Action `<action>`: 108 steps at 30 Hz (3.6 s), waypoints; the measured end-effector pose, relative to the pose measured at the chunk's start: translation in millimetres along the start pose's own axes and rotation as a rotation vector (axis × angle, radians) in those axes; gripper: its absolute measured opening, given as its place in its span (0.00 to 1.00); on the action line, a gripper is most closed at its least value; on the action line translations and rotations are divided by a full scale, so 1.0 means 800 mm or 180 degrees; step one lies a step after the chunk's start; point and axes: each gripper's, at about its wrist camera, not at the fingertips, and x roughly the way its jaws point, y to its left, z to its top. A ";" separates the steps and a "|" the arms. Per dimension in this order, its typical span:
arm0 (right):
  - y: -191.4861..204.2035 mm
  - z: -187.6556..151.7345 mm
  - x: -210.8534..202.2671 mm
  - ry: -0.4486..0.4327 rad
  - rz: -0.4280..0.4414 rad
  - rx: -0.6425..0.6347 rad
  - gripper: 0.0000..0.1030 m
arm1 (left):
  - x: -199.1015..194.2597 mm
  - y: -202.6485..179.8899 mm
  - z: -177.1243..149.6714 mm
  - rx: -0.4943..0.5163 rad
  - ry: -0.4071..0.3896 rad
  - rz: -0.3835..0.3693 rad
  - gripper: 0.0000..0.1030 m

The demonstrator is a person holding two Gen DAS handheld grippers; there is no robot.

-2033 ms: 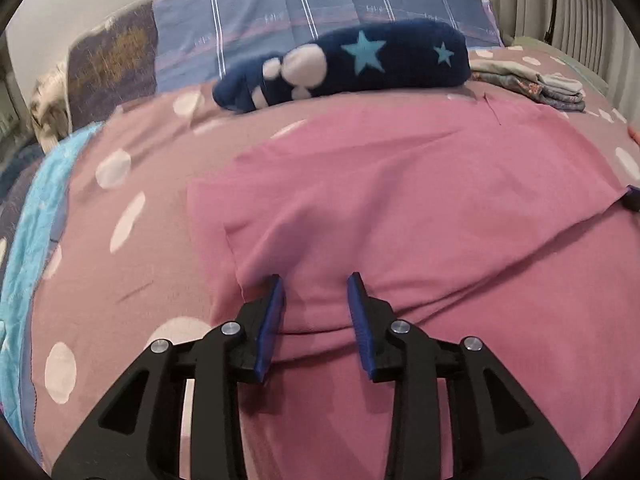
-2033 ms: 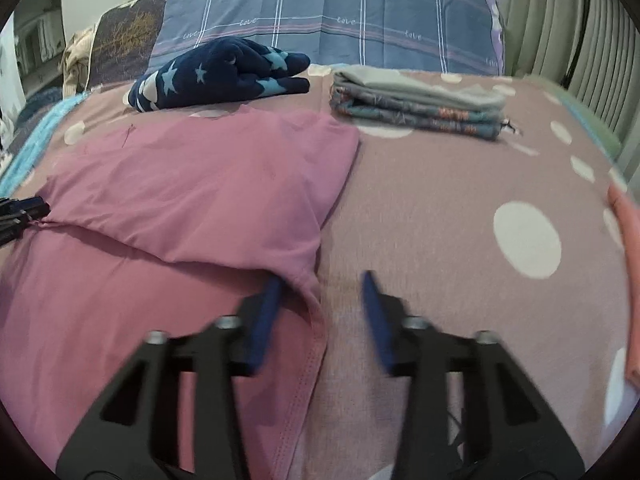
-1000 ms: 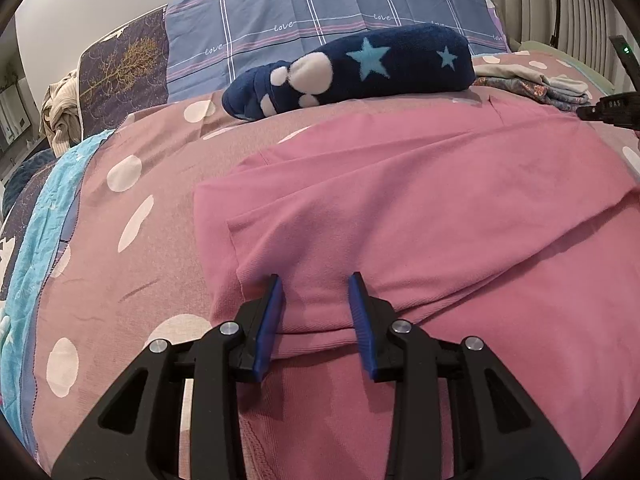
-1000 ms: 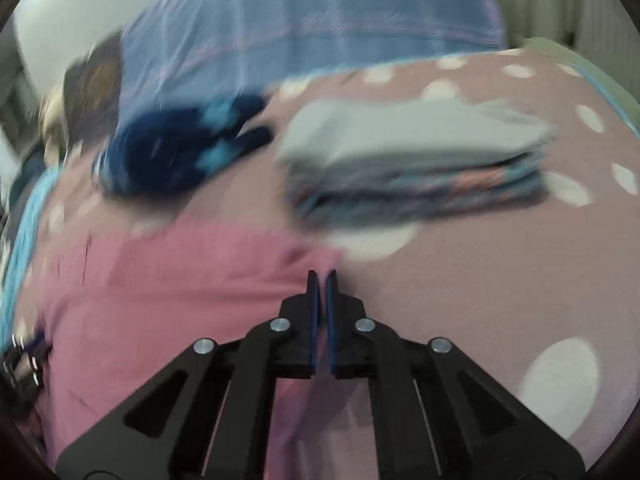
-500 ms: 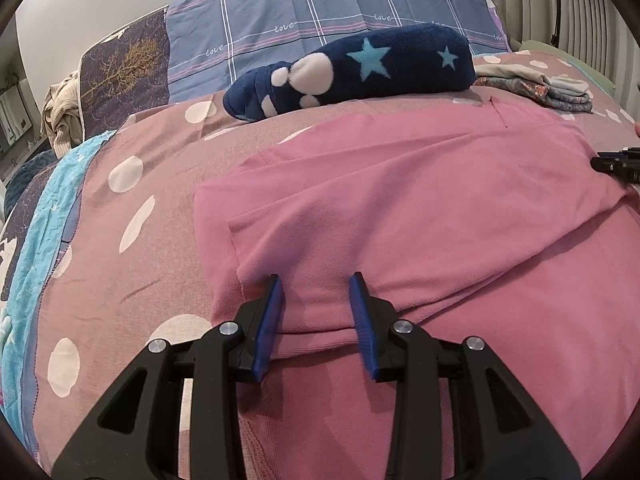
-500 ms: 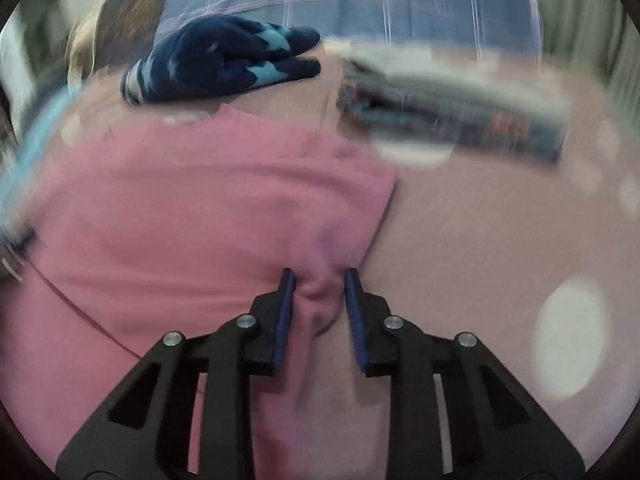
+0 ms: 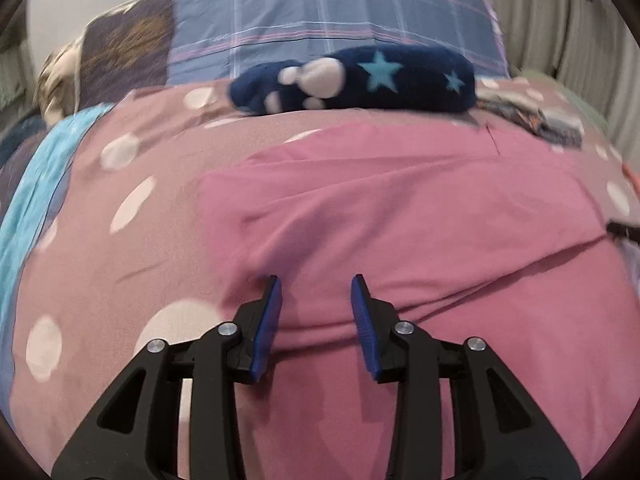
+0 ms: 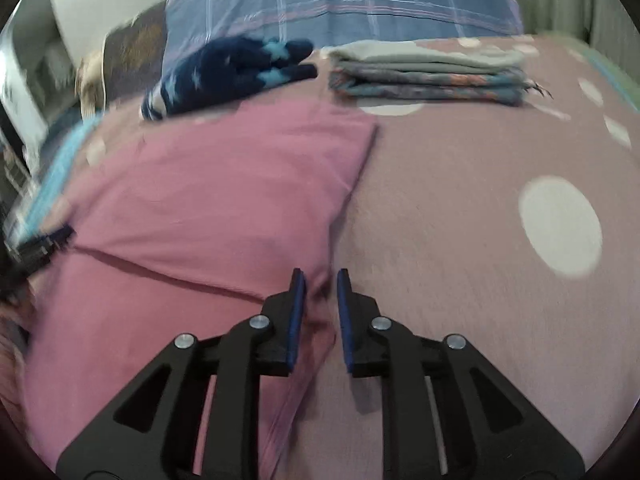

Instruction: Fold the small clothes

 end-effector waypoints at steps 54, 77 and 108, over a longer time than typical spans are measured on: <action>0.010 -0.268 -0.184 0.0101 0.1177 0.0340 0.46 | -0.223 0.014 -0.286 -0.0178 0.0038 -0.1333 0.19; -0.019 -0.245 -0.287 -0.0639 0.2027 0.0807 0.03 | -0.338 0.012 -0.257 -0.0559 -0.0949 -0.1675 0.01; -0.002 -0.039 -0.198 -0.1080 0.1115 0.0463 0.03 | -0.255 0.019 -0.069 -0.0693 -0.1061 -0.1108 0.02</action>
